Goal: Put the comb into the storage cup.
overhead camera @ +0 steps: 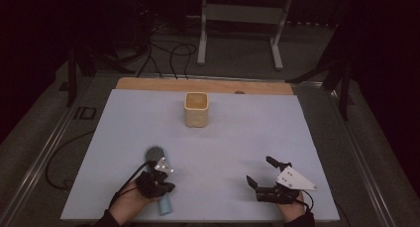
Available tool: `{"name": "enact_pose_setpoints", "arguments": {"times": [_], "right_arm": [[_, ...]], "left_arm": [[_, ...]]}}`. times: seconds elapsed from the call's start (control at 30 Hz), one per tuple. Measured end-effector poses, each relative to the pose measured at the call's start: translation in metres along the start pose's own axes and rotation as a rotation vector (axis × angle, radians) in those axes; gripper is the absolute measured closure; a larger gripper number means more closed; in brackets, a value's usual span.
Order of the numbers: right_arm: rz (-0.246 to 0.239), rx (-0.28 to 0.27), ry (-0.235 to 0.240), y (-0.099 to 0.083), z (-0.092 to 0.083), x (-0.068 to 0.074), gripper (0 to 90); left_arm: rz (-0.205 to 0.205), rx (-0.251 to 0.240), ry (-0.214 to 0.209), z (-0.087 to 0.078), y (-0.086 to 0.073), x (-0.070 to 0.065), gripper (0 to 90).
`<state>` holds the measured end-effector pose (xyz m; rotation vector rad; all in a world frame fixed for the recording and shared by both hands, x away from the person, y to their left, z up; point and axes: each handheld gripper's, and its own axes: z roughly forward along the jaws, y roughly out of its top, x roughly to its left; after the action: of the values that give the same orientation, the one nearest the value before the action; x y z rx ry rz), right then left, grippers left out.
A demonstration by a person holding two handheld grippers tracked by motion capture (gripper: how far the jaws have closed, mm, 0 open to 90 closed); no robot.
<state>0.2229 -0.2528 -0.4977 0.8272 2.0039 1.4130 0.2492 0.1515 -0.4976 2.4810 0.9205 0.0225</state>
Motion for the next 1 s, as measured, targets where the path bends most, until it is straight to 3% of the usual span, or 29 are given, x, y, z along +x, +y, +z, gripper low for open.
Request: {"name": "enact_pose_setpoints", "arguments": {"times": [0.23,0.43,0.77,1.0], "right_arm": [[-0.001,0.006,0.001,0.000,0.002,0.001,8.3],[-0.001,0.009,0.000,0.000,0.002,0.001,8.3],[-0.005,0.006,0.002,0.000,0.002,0.000,8.3],[0.001,0.006,0.003,0.000,0.002,0.000,8.3]], "left_arm": [[-0.065,0.005,0.061,-0.021,-0.025,0.023,90.0],[-0.089,0.017,0.110,-0.029,-0.031,0.036,90.0],[-0.070,0.035,0.115,-0.034,-0.031,0.038,90.0],[-0.053,0.024,0.131,-0.050,-0.033,0.033,90.0]]}}
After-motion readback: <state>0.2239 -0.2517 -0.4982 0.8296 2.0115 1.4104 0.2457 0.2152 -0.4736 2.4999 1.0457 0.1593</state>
